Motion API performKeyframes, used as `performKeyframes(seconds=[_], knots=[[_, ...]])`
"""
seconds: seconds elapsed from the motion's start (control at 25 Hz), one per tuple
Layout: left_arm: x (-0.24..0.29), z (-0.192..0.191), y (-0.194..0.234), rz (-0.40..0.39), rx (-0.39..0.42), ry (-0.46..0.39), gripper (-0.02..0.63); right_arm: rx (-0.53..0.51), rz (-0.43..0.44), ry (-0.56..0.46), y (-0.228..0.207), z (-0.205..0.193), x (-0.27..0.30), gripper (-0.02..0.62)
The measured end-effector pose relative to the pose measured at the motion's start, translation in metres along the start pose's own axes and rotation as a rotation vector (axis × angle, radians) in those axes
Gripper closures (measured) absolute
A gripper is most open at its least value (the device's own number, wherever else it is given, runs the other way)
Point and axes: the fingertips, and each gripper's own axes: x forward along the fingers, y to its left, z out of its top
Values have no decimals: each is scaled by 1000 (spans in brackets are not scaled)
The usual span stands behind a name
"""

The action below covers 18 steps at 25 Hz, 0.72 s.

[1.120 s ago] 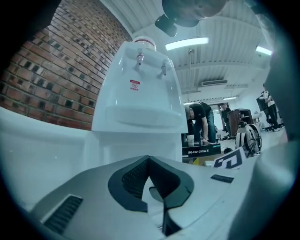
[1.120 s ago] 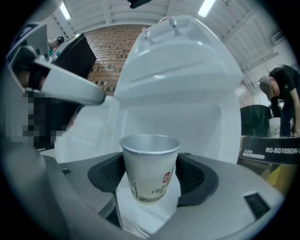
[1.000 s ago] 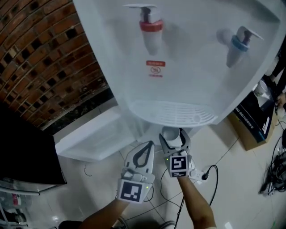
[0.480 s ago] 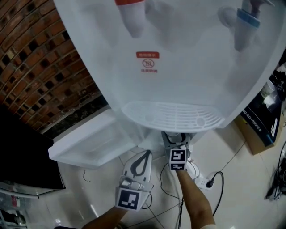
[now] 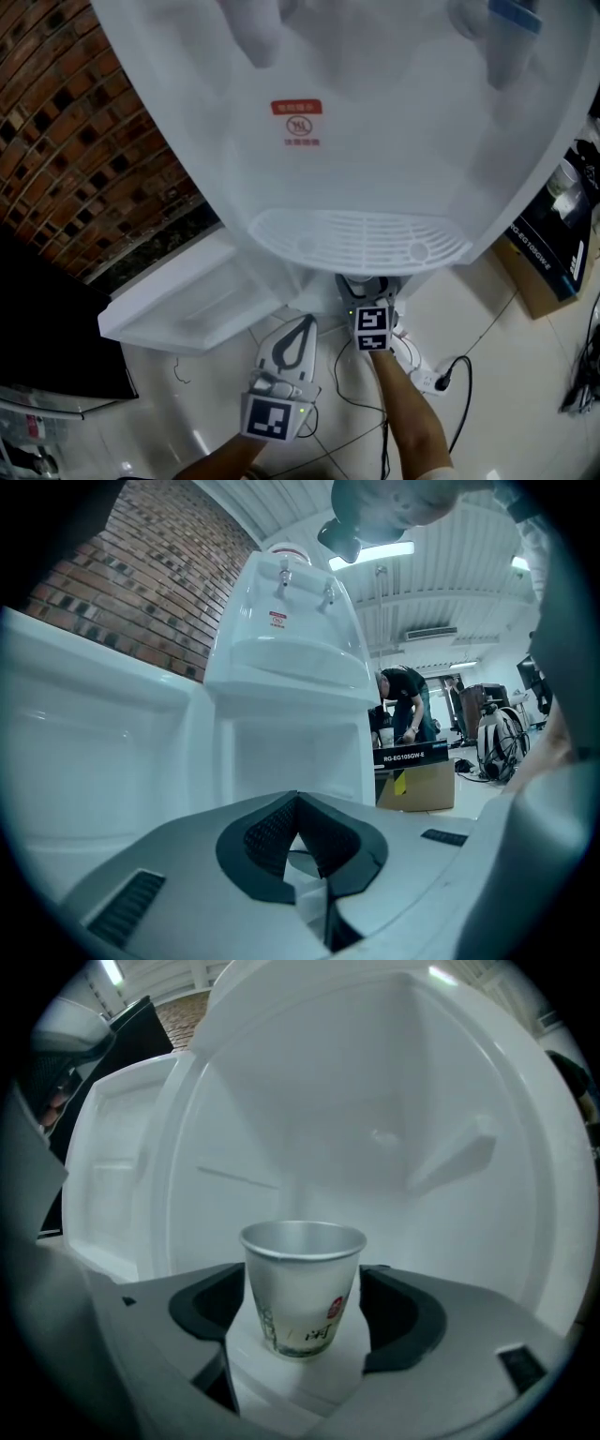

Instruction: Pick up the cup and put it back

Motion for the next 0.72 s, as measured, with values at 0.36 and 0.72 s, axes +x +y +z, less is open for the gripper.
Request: performKeyframes(seconds=[0.36, 0.72], knots=[[2, -1, 0, 1, 2, 0, 606, -8, 2, -4, 3, 7, -25, 193], [13, 19, -10, -20, -12, -3, 606, 3, 12, -77, 15, 79, -108, 374]])
